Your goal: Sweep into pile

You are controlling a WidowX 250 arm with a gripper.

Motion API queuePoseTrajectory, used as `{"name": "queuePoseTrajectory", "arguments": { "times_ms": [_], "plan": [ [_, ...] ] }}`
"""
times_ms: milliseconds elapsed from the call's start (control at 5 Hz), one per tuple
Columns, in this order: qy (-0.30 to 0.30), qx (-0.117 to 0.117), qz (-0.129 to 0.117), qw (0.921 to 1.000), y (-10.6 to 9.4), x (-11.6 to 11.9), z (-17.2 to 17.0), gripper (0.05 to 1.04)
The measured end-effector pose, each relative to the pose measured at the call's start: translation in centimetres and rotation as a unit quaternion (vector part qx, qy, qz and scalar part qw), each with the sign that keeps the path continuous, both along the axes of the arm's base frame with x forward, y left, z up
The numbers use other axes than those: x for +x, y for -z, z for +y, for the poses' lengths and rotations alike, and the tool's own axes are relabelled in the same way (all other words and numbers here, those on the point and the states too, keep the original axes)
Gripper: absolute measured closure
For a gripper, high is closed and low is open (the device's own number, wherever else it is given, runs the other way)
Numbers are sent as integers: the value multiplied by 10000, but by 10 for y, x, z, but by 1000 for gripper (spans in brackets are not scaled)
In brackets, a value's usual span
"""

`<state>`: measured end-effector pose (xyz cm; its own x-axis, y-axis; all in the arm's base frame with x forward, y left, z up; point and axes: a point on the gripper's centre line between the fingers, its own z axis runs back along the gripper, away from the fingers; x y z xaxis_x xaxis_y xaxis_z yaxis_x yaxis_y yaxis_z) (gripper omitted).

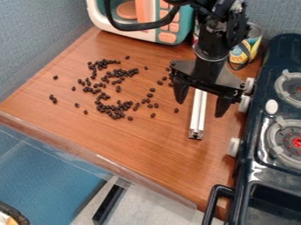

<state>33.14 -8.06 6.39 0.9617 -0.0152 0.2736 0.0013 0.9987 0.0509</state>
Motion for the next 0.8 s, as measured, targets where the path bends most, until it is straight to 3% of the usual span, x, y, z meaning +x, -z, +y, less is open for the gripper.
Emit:
{"name": "queuePoseTrajectory", "arguments": {
  "times_ms": [200, 600, 800],
  "plan": [
    [-38, 40, 152, 9999, 10, -2, 1, 84],
    [-71, 175, 65, 9998, 19, 13, -4, 84],
    [-171, 104, -42, 9998, 20, 21, -7, 84]
  ]
}}
